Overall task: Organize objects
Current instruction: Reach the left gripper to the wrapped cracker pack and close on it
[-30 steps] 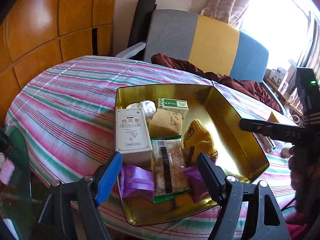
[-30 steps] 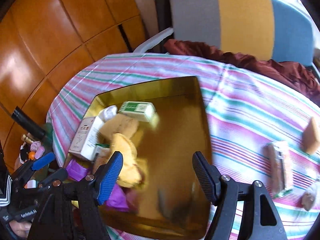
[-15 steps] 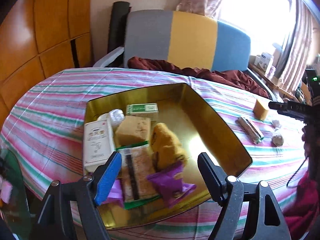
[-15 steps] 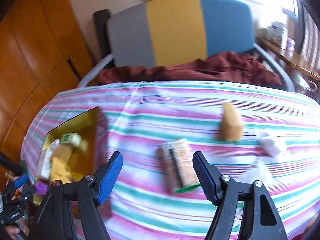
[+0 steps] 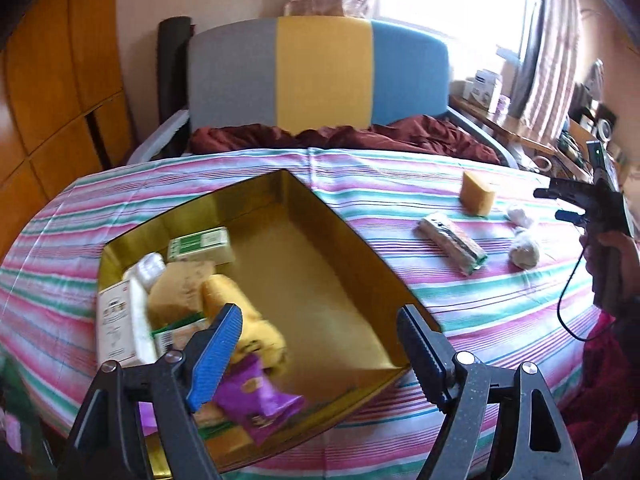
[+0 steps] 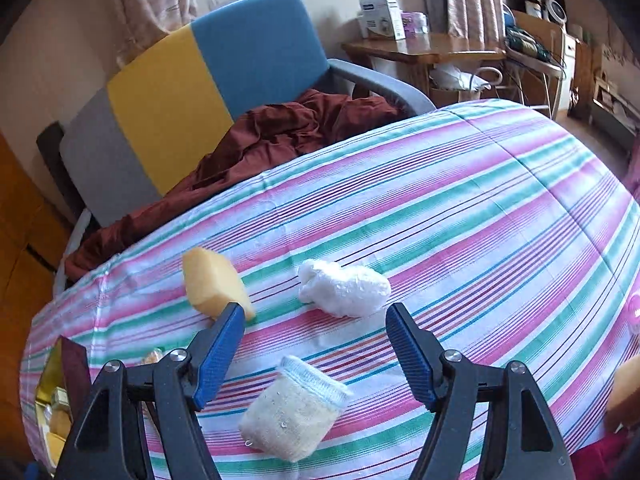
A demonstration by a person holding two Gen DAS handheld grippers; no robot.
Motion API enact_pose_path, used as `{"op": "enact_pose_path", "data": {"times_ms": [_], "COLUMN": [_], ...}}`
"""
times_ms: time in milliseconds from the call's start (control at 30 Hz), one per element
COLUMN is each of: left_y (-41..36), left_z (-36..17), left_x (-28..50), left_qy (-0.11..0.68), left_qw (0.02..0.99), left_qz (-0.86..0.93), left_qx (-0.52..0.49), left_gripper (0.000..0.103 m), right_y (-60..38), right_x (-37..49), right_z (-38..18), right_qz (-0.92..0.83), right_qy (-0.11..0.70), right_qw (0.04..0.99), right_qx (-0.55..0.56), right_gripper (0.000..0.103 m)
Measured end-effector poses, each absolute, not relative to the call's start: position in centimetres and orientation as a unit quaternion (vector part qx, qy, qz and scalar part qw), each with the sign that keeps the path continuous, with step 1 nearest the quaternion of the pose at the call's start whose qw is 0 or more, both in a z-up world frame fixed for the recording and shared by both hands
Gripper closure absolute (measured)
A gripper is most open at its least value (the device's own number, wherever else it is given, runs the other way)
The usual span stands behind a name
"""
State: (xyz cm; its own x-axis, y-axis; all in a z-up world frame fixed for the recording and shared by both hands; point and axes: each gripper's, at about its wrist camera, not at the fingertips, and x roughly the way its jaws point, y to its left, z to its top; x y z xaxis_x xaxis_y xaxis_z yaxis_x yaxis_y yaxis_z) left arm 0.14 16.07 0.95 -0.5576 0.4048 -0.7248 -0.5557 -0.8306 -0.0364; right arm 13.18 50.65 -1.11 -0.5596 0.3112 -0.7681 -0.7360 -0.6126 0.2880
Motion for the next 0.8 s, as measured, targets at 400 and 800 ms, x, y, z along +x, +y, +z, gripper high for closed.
{"op": "enact_pose_path", "data": {"times_ms": [400, 800], "left_y": [23.0, 31.9], "left_z": [1.2, 0.5], "left_x": [0.6, -1.2], "left_qy": [0.111, 0.094], "left_qw": [0.342, 0.393], "left_qz": [0.847, 0.799], "left_qx": [-0.392, -0.446], "left_gripper": [0.023, 0.022], "right_y": [54.2, 54.2], "right_x": [17.4, 16.5], "right_z": [-2.1, -2.6], "right_qz": [0.768, 0.764], "right_qy": [0.399, 0.419], "right_qw": [0.376, 0.343], "right_qx": [-0.331, -0.35], "right_gripper": [0.029, 0.029]}}
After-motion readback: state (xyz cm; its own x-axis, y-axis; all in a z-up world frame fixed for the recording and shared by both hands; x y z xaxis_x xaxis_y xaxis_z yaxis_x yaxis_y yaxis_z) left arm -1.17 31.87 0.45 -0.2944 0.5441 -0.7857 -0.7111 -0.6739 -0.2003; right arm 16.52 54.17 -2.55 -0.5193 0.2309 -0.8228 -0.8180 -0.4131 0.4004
